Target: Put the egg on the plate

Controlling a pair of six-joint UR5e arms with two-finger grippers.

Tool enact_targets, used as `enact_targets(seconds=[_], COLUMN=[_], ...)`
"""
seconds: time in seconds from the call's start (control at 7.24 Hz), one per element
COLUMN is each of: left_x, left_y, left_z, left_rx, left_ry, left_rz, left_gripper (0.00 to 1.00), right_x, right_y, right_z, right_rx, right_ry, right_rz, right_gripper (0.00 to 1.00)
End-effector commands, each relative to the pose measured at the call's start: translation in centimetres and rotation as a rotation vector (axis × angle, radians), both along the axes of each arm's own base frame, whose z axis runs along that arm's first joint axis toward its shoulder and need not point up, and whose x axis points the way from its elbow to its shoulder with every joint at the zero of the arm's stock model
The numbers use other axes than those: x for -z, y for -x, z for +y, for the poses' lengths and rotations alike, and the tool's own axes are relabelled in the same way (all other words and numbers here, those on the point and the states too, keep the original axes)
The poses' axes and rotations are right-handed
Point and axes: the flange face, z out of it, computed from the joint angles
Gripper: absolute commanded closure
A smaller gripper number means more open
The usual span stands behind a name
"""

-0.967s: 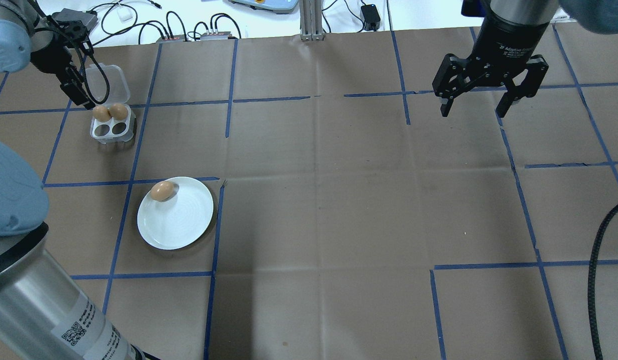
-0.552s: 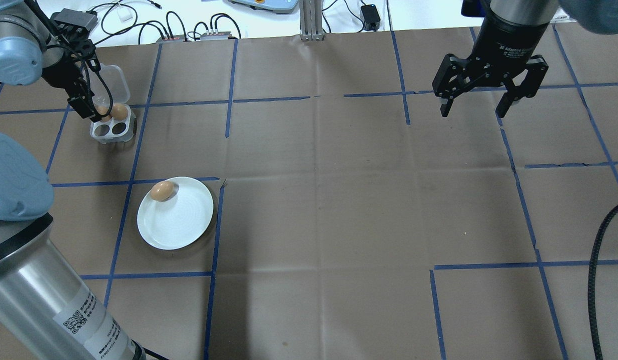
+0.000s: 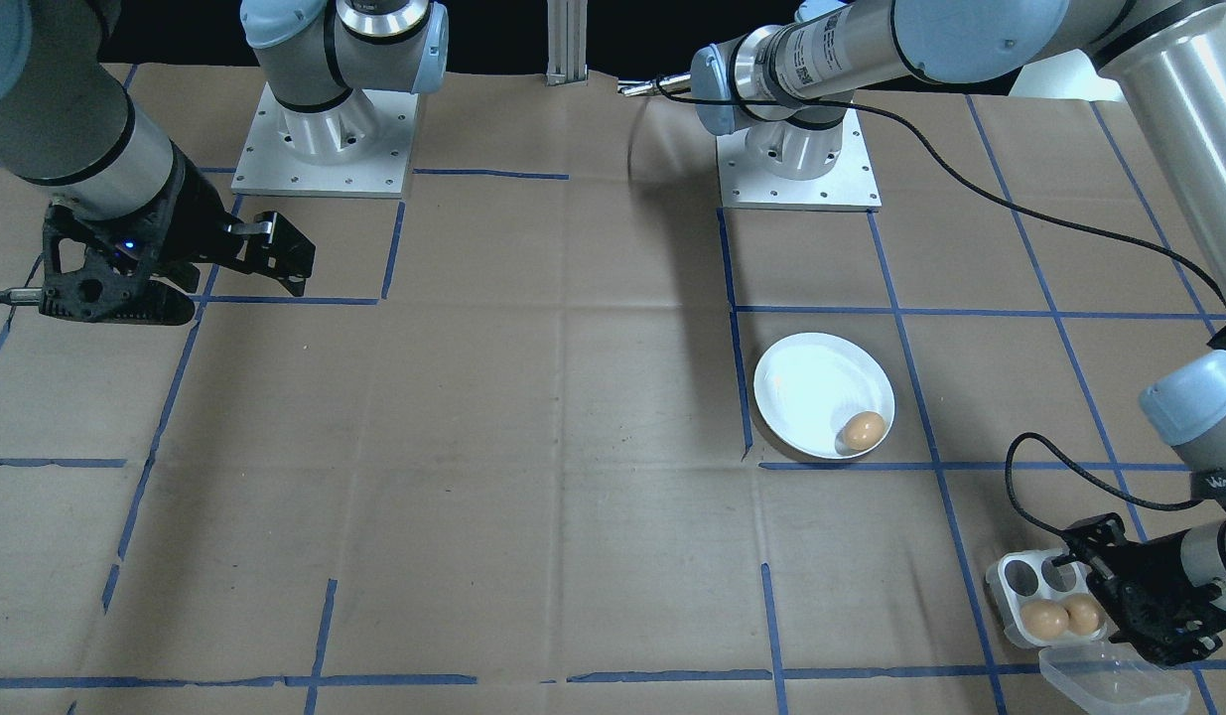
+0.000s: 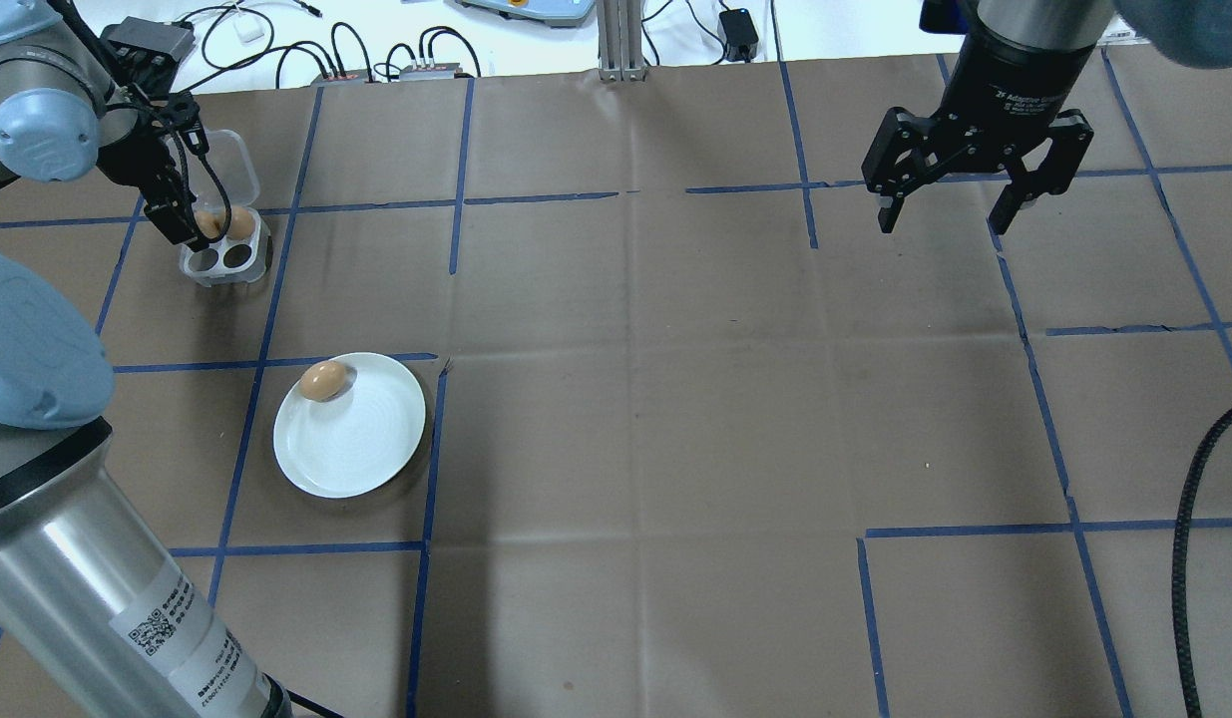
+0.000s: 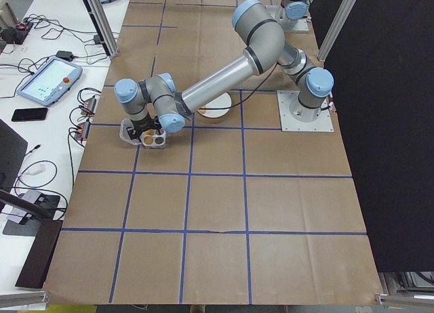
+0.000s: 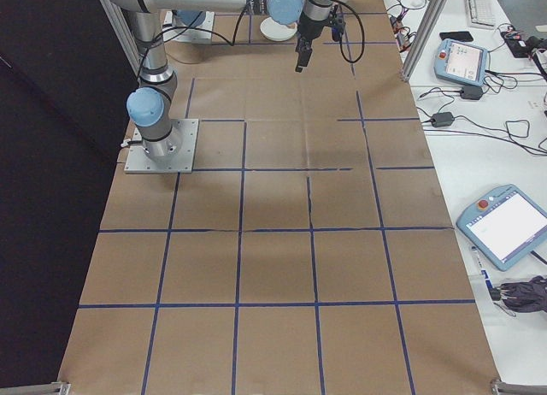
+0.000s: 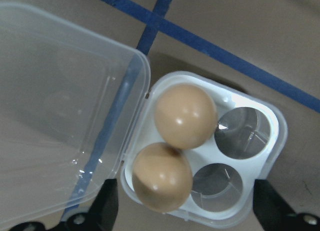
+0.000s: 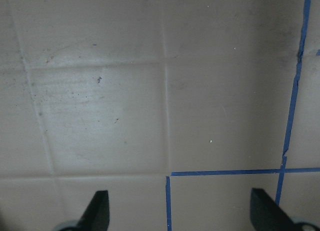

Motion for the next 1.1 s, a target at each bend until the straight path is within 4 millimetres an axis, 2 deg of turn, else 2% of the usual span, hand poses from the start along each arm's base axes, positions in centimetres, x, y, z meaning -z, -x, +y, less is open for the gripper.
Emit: enact_targets(seconds=[0.0,0.55,0.97], left_x=[0.61,0.59,0.17], left_y=[-0.15,-0.10,0.28], left_z=[-0.21,-0.42,-0.54], left_rx=[0.000,-0.015,-0.018], left_ry=[0.010,0.027,0.035], left_rz=[-0.004,-0.011,-0.010], left_gripper=[0.19,0.55,0.63], right_x=[0.06,-0.02,0.06], right_y=[0.00,0.01,0.00], right_z=[-0.04,0.01,-0.04], right_rx=[0.000,0.000,0.000], right_ry=[-0.001,0.000,-0.001], right_rz=[0.000,0.001,0.000], right_gripper=[0.00,0.00,0.00])
